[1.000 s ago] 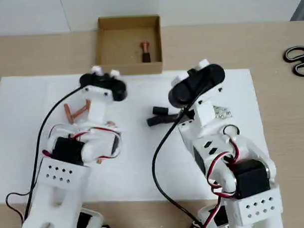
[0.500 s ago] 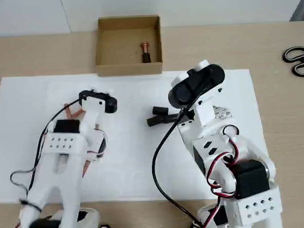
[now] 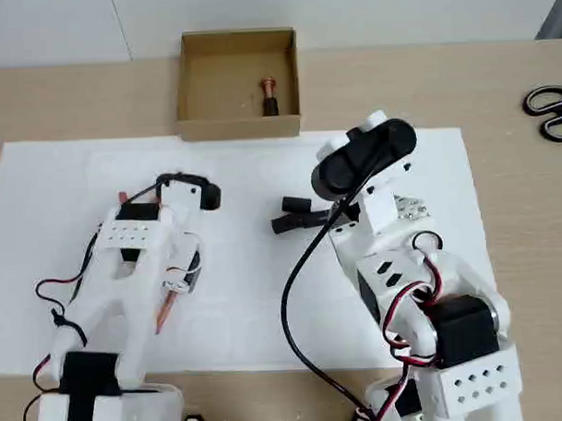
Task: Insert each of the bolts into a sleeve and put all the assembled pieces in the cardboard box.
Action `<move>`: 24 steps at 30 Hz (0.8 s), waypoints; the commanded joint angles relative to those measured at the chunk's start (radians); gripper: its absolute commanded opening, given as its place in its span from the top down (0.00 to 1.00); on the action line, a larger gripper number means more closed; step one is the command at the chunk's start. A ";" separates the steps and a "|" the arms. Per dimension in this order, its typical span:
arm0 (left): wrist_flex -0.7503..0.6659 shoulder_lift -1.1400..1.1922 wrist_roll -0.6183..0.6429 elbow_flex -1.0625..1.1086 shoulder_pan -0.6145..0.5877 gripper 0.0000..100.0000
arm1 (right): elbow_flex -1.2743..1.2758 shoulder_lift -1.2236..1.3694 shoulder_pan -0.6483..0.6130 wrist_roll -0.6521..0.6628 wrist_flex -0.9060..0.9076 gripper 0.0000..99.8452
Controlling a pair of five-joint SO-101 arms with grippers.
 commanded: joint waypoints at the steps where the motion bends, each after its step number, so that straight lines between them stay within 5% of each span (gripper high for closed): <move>1: -0.043 0.020 -0.018 -0.036 -0.008 0.88 | -0.005 -0.022 0.007 0.000 -0.024 1.00; 17: -0.049 0.026 -0.034 -0.035 -0.012 0.99 | -0.005 -0.022 0.008 0.002 -0.025 1.00; 24: 0.069 0.021 -0.034 -0.148 -0.005 0.99 | -0.005 -0.022 0.010 0.002 -0.025 1.00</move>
